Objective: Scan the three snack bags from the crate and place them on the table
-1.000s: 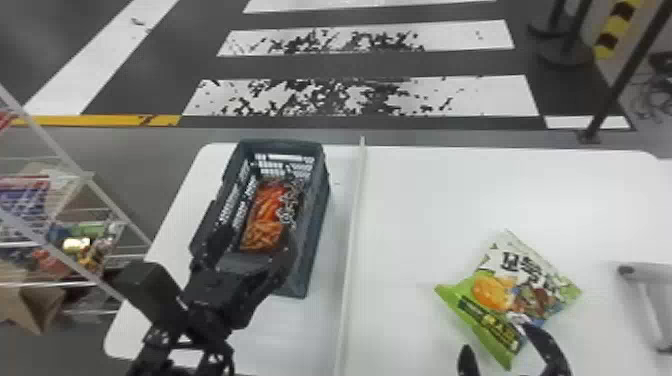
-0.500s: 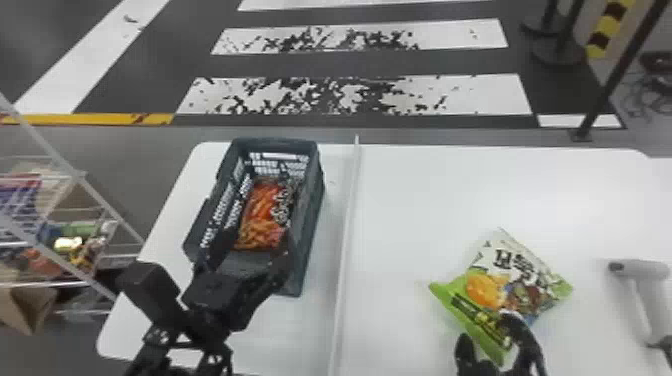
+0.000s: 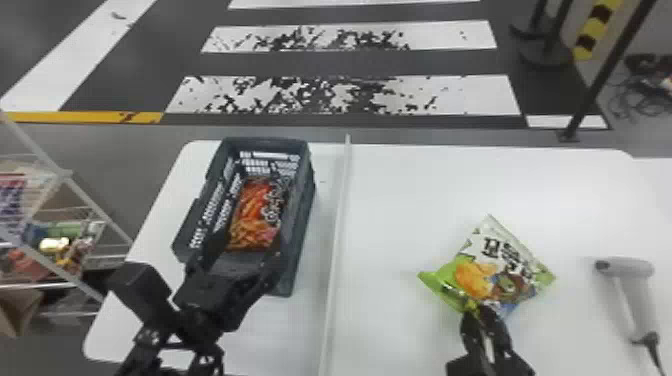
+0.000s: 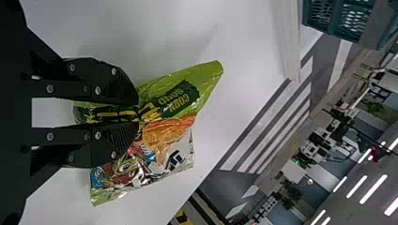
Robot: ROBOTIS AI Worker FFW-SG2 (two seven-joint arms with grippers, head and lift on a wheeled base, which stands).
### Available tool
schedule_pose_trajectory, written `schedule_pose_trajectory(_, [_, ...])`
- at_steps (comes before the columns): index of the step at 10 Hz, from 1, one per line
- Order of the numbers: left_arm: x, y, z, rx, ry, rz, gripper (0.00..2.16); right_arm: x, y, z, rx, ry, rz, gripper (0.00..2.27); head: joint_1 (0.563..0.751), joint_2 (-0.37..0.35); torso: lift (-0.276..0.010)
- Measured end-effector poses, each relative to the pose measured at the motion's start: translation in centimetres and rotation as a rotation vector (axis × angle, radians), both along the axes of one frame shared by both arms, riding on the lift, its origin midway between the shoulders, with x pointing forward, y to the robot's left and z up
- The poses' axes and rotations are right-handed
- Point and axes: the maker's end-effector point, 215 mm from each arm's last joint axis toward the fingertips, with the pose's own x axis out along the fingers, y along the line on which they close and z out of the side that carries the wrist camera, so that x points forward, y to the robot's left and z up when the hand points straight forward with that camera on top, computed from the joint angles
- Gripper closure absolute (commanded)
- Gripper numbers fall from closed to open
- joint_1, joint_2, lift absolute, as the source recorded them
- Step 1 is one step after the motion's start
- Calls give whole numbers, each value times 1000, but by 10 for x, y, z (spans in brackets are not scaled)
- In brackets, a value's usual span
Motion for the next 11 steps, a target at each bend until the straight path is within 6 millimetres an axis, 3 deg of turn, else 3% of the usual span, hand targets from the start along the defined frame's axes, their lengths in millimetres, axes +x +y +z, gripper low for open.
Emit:
schedule_pose_trajectory(2, [2,-1,2,0,-6,-2,66,9,6,36,116,-102,0,2223,695,102,-37])
schedule_pose_trajectory(5, [3,-4,3,1,-7,-6,66,31,12,116,543,-193,14,2223,695,105,-37])
schedule_pose_trajectory(7, [3,-5,2,6,-7,-6,66,36,9,154,803,-186,22,2223,695,97,-37])
schedule_pose_trajectory(8, [3,-4,2,9,-9,-4,66,34,8,154,947,-124,25,2223,695,98,-37])
schedule_pose_trajectory(10, [3,-2,3,20,-20,2,66,25,0,118,1288,107,-61,2223,695,92,-37])
schedule_pose_trajectory(11, [4,-4,3,45,-28,7,66,22,-5,111,1356,145,-97,2226,695,82,-37])
